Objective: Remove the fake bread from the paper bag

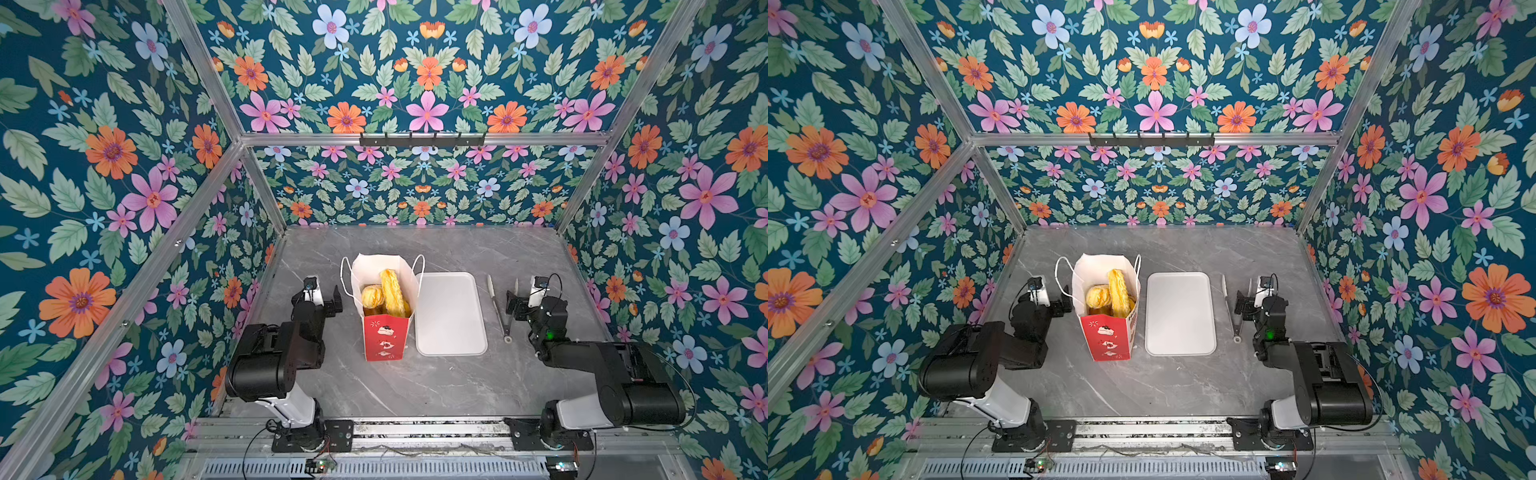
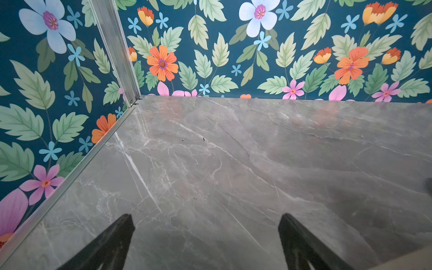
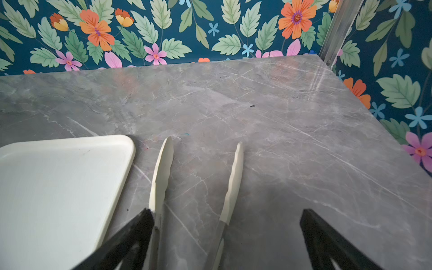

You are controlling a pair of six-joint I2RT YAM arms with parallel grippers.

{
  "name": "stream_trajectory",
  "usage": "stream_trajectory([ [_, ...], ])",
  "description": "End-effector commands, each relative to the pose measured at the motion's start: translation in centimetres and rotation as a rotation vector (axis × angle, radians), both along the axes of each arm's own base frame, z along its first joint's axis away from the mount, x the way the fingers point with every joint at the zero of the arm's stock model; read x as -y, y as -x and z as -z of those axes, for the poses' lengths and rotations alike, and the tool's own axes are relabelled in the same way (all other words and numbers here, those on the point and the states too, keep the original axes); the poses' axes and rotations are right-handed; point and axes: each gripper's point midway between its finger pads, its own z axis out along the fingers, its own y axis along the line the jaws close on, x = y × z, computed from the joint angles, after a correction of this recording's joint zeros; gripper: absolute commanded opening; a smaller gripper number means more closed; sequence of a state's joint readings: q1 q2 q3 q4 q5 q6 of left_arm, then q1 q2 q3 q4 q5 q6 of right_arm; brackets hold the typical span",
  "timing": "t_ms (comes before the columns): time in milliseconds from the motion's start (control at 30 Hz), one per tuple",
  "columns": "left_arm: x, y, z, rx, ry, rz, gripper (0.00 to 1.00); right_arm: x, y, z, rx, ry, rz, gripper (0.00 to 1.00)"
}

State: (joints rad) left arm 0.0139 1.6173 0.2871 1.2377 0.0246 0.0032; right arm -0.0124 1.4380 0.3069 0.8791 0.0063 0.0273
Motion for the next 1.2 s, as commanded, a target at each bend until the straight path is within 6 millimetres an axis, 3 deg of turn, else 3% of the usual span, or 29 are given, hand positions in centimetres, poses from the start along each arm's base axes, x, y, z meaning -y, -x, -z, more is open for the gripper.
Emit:
stream_trajectory([
  [0, -0.12, -0.04, -0.36, 0.014, 0.002, -0.008, 1.0, -0.04, -0.1, -0.13, 0.004, -0.009, 0.001, 0.99],
  [1167, -0.45, -0.05, -0.53, 0.017, 0.006, -0.029, 1.0, 0.64, -0.26, -0.34, 0.001, -0.024, 0.028, 0.99],
])
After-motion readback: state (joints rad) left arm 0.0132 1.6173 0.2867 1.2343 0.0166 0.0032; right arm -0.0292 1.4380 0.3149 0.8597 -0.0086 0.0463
